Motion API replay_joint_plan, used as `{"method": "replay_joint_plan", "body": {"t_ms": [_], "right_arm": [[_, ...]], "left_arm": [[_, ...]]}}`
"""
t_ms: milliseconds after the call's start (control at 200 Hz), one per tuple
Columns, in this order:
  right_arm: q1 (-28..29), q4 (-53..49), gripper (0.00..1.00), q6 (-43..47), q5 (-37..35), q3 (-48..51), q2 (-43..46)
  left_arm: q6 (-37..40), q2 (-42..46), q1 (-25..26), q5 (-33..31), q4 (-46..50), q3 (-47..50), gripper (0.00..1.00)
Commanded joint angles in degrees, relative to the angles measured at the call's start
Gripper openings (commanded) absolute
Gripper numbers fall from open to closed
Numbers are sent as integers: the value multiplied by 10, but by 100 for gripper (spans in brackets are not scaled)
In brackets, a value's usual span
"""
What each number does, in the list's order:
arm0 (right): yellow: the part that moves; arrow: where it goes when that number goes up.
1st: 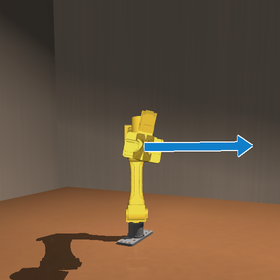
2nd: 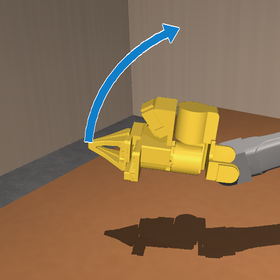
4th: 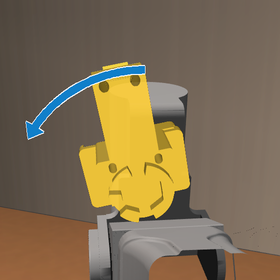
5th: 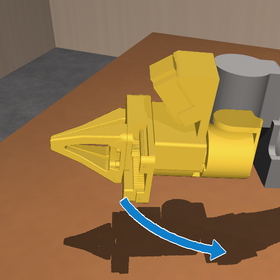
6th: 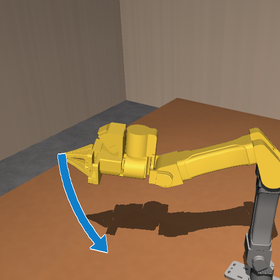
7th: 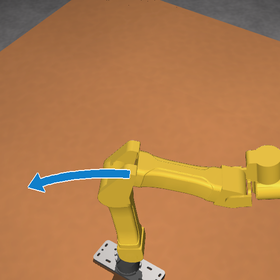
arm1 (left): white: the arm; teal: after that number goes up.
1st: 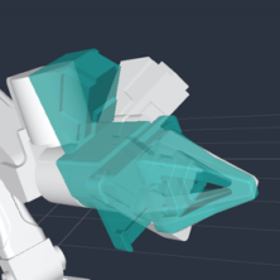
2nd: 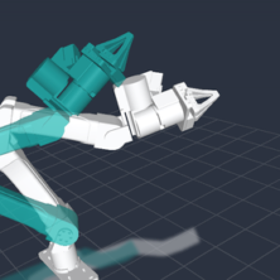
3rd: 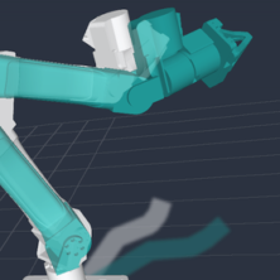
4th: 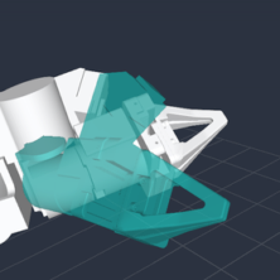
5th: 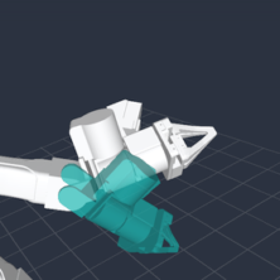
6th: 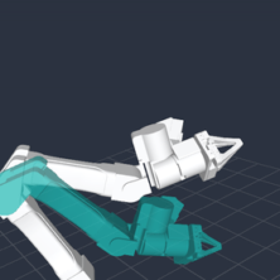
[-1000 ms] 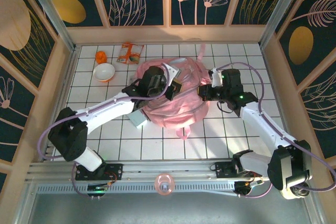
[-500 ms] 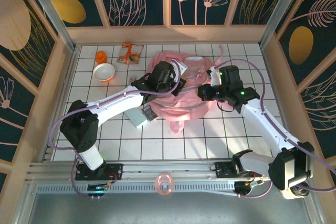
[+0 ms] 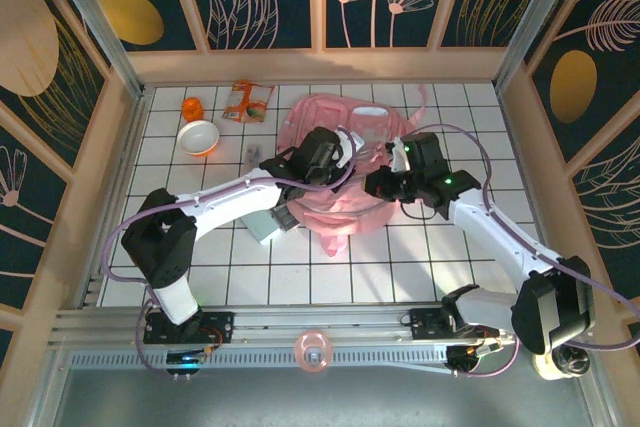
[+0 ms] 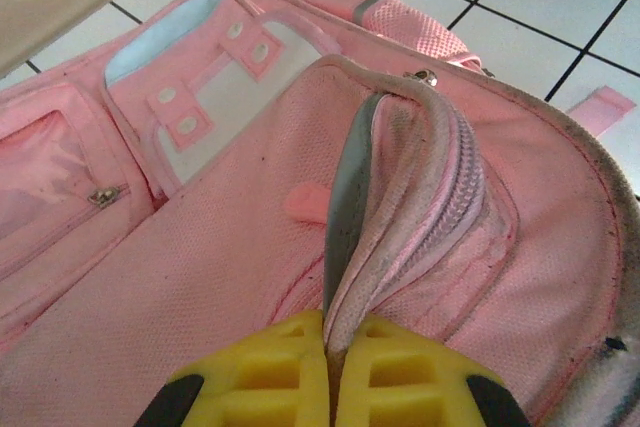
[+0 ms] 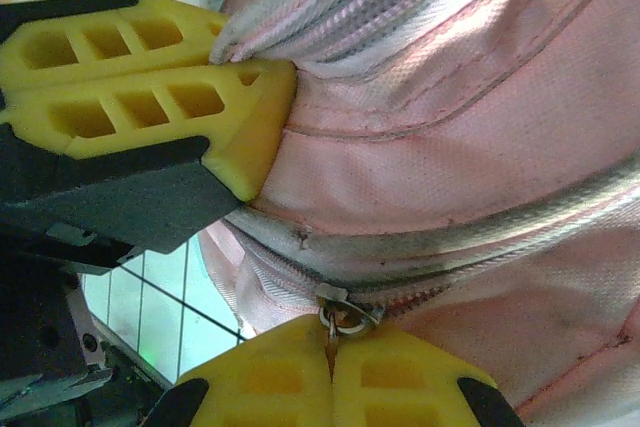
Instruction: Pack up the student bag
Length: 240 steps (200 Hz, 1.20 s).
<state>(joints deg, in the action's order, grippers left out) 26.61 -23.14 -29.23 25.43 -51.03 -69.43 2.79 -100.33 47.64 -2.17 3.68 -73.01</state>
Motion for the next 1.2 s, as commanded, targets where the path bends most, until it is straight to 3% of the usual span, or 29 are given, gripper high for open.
{"method": "replay_joint_plan", "body": {"t_ms": [0, 115, 320, 520, 611, 1196], "right_arm": [[34, -14, 7, -21, 42, 18, 18], [3, 10, 33, -20, 47, 32, 63], [-110, 95, 56, -64, 102, 85, 154], [-146, 204, 60, -163, 148, 138, 152], [-139, 266, 63, -217, 165, 164, 137], [-116, 411, 65, -295, 145, 188, 44]], "left_arm": [[-34, 9, -12, -34, -76, 17, 0], [-26, 50, -15, -21, -133, 66, 0], [35, 96, -46, 130, -222, 136, 0], [119, 114, -61, 248, -246, 157, 0], [122, 109, -62, 253, -245, 152, 0], [178, 113, -62, 308, -237, 156, 0]]}}
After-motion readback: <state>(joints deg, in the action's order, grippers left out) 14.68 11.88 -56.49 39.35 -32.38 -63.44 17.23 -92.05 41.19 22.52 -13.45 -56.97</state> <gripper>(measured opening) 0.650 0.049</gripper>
